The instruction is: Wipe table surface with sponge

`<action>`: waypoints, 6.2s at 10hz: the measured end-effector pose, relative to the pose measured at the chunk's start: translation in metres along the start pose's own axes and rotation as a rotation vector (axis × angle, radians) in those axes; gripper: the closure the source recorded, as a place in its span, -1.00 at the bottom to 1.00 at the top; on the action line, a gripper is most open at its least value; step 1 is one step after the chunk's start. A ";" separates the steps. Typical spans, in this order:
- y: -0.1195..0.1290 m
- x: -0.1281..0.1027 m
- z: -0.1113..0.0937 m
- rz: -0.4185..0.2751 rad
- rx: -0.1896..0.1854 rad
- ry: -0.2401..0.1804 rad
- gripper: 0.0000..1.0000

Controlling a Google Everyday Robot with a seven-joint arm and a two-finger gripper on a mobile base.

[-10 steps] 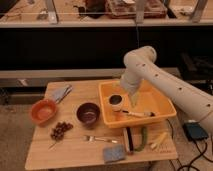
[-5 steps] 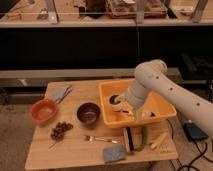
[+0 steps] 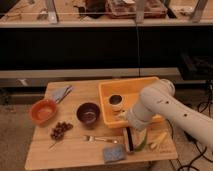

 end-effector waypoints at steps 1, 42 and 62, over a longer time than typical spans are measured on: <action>-0.001 0.000 0.000 -0.002 0.000 -0.001 -0.60; -0.014 -0.064 0.154 0.099 -0.065 -0.062 1.00; -0.127 -0.220 0.222 -0.259 -0.160 -0.125 1.00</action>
